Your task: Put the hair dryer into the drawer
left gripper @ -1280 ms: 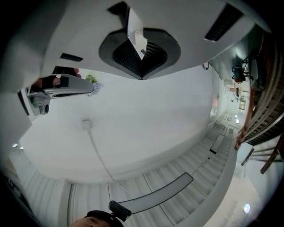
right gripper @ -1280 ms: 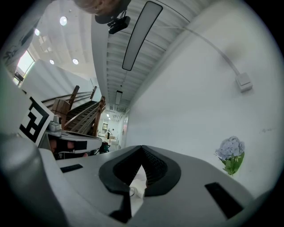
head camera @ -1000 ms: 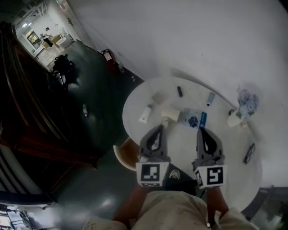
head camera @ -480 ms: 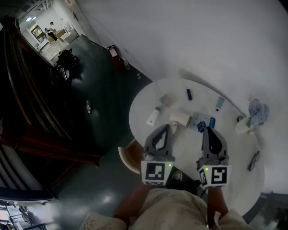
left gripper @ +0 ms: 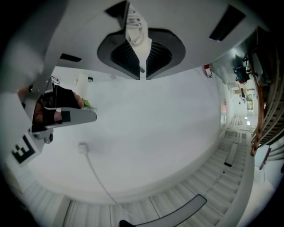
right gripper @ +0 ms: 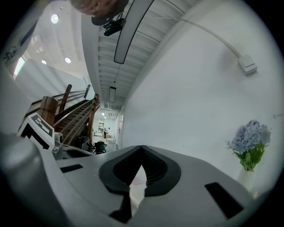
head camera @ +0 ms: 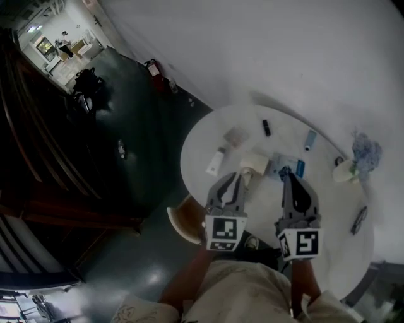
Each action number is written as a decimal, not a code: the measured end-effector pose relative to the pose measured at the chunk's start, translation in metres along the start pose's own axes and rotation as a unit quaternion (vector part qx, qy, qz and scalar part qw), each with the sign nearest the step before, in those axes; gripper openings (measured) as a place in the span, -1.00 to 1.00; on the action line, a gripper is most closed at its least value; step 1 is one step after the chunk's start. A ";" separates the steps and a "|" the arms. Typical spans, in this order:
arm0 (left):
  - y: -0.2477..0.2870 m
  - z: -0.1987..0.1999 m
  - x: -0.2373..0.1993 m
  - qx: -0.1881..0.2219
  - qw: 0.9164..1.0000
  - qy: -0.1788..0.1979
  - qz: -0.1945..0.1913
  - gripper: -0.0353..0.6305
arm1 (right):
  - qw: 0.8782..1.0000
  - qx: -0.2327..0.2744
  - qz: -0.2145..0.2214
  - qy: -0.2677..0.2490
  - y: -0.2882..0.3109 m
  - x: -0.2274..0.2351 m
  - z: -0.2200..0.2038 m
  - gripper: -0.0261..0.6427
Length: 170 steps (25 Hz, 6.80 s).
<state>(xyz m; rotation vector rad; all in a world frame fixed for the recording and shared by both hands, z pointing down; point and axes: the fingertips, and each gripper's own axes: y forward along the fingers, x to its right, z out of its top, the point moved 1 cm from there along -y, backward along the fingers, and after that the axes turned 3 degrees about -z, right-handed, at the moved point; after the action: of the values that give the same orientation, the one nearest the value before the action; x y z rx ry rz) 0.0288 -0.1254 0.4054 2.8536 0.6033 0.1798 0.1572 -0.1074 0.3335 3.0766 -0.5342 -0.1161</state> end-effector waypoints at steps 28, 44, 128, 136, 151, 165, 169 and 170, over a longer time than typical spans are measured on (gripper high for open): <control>0.115 -0.182 0.019 -0.328 0.938 -0.059 -0.092 0.18 | 0.998 -0.036 -0.054 0.000 -0.023 0.040 -0.021 -0.91; 0.129 -0.198 0.025 -0.392 0.914 -0.043 -0.092 -0.04 | 0.997 -0.046 -0.057 0.007 -0.023 0.039 -0.029 -0.91; -0.177 -0.138 -0.122 -0.130 0.955 -0.138 0.229 -0.22 | 0.969 -0.008 0.245 -0.010 0.058 -0.177 -0.019 -0.91; -0.176 -0.204 -0.116 -0.225 0.947 -0.137 0.182 -0.22 | 0.971 -0.017 0.240 -0.012 0.057 -0.175 -0.022 -0.91; -0.159 -0.298 -0.093 -0.408 0.903 -0.121 0.061 -0.22 | 0.974 -0.026 0.224 -0.016 0.053 -0.168 -0.028 -0.91; -0.136 -0.336 -0.089 -0.508 0.859 -0.046 -0.040 -0.22 | 0.980 -0.036 0.197 -0.015 0.047 -0.157 -0.032 -0.91; -0.125 -0.345 -0.088 -0.527 0.847 -0.014 -0.065 -0.22 | 0.982 -0.042 0.183 -0.015 0.045 -0.149 -0.034 -0.91; -0.122 -0.346 -0.088 -0.529 0.846 -0.009 -0.070 -0.22 | 0.983 -0.043 0.180 -0.014 0.045 -0.147 -0.033 -0.91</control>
<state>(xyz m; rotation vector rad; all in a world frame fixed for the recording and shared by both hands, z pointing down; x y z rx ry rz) -0.1550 0.0116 0.7048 1.7275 0.4797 0.3312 0.0063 -0.0998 0.3784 2.8424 -1.0440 -0.1717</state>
